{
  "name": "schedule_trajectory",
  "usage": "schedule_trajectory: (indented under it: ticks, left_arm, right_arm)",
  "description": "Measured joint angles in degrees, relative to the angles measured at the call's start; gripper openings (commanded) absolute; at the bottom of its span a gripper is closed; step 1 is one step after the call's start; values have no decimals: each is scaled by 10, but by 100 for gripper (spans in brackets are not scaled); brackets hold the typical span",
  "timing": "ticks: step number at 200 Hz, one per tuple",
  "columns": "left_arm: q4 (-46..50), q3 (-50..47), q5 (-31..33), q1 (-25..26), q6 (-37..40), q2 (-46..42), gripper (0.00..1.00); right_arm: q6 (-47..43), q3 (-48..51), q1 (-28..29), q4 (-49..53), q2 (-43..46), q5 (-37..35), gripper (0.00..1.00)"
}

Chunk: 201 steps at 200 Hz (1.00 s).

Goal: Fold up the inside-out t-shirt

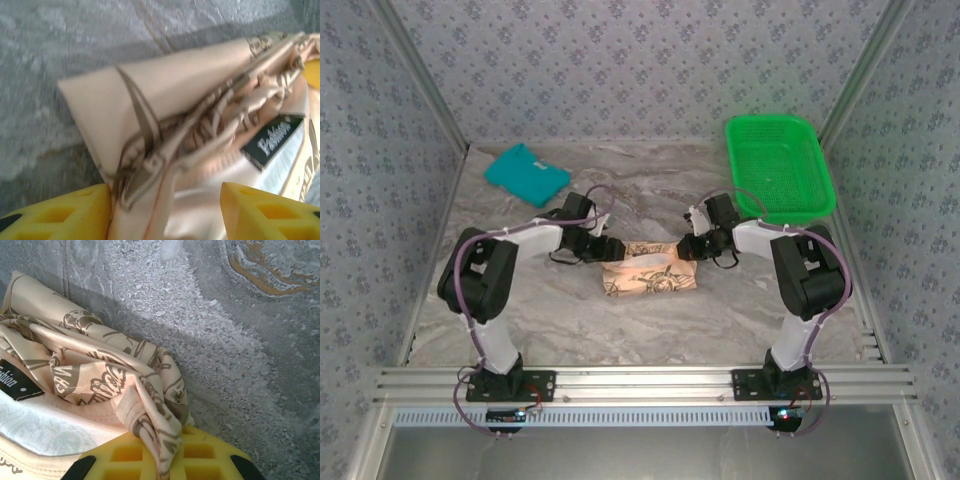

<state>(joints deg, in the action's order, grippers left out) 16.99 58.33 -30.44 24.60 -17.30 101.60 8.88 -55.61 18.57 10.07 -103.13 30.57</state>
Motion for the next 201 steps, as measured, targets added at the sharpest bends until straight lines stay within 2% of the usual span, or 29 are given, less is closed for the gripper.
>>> schedule_trajectory:
  ticks: [22, 53, 65, 77, 90, 97, 133, 159, 201]
  left_arm:
    - [-1, -22, -3, 0, 9, -19, 51]
    - [-7, -34, 7, 15, 18, -17, 51]
    - [-10, -32, 17, 19, 21, -16, 47]
    - [-9, -24, 28, 22, 30, -10, 35]
    - [-4, -7, 38, 24, 43, 1, 9]
    - [1, 7, 43, 25, 53, 9, 0]
    - [39, 56, 80, 28, 106, 16, 0]
    - [120, 88, 148, 20, 124, -15, 0]
    - [206, 186, 228, -74, 128, -78, 0]
  right_arm:
    - [-4, 0, -4, -1, 0, 13, 0]
    - [-9, -2, -3, -7, -1, 30, 0]
    - [-10, -6, -2, -7, -2, 34, 0]
    - [-12, -10, 0, -8, -3, 37, 0]
    - [-14, -12, 2, -12, -3, 38, 0]
    - [-14, -13, 4, -14, -3, 39, 0]
    - [-17, -31, 18, -12, -3, 37, 0]
    - [-16, -61, 36, -10, -2, 22, 0]
    - [17, -139, 110, -16, -1, -32, 0]
